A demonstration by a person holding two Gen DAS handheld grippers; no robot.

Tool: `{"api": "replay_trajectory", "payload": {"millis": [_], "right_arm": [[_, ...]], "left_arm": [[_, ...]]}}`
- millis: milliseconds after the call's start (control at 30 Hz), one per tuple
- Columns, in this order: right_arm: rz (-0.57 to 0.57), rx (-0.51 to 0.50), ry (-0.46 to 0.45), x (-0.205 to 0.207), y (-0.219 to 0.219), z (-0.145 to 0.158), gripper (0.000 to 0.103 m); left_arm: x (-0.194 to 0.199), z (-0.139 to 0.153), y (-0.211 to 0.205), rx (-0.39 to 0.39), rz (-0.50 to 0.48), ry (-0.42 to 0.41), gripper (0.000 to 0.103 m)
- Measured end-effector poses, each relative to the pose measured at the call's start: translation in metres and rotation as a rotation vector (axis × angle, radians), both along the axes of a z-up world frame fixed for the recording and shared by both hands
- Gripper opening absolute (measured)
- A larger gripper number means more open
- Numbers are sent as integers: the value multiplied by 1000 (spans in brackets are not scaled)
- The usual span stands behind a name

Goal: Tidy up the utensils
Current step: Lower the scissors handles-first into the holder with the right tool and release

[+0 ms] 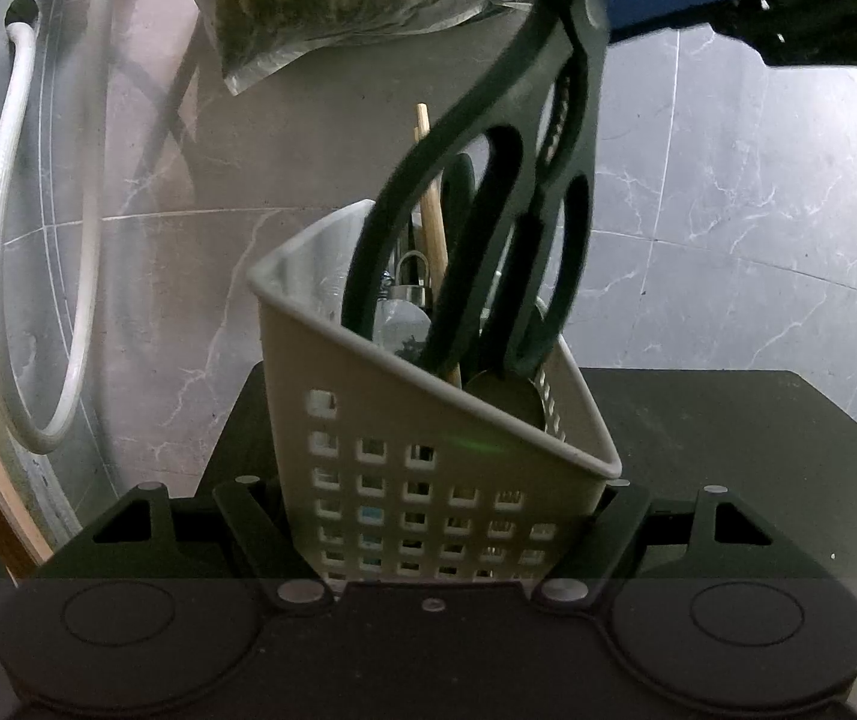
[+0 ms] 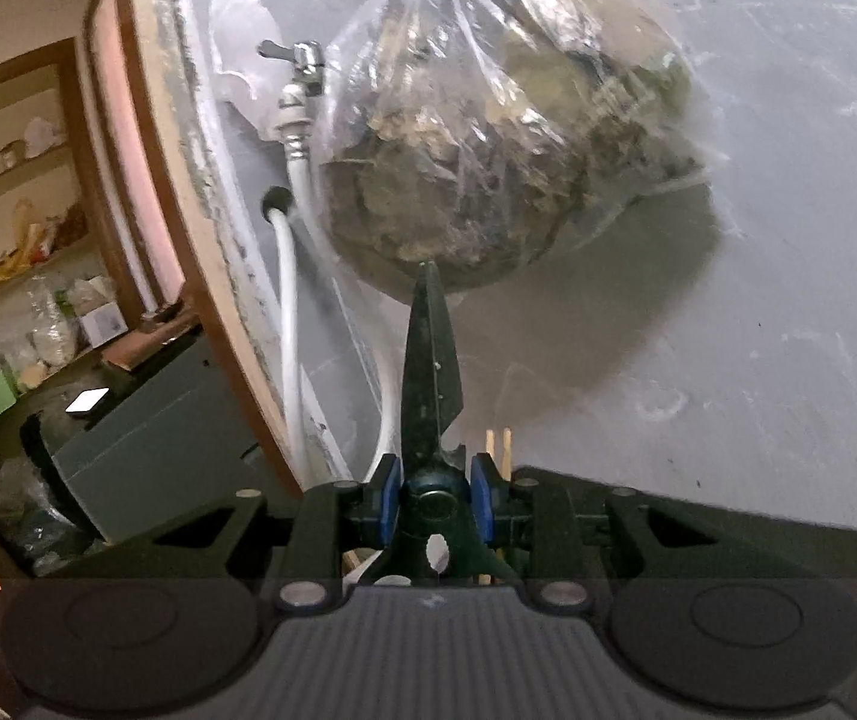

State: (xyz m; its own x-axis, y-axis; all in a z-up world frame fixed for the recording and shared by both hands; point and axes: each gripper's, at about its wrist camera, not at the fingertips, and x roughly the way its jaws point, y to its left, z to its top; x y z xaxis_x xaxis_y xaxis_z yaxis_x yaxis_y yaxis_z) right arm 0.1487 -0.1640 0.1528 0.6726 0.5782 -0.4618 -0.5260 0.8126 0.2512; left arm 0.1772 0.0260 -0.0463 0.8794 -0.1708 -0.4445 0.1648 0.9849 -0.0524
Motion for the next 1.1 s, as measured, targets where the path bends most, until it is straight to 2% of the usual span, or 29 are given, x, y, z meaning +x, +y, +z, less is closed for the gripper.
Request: {"api": "replay_trajectory", "payload": {"millis": [267,500,767,900,1100], "right_arm": [[-38,-14,85,7,5,-7,28],[-43,-71,126,17,16,-16,28],[-1,-164,109,20,40,-27,28],[19,-214,70,19,50,-32,28],[27,-239,45,22,57,-34,31]], "left_arm": [[0,0,0,0,0,0,78],[1,1,-1,1,-5,-1,78],[2,0,-1,1,-7,-2,78],[3,1,-1,3,-9,-3,78],[5,0,-1,4,-14,-3,78]]}}
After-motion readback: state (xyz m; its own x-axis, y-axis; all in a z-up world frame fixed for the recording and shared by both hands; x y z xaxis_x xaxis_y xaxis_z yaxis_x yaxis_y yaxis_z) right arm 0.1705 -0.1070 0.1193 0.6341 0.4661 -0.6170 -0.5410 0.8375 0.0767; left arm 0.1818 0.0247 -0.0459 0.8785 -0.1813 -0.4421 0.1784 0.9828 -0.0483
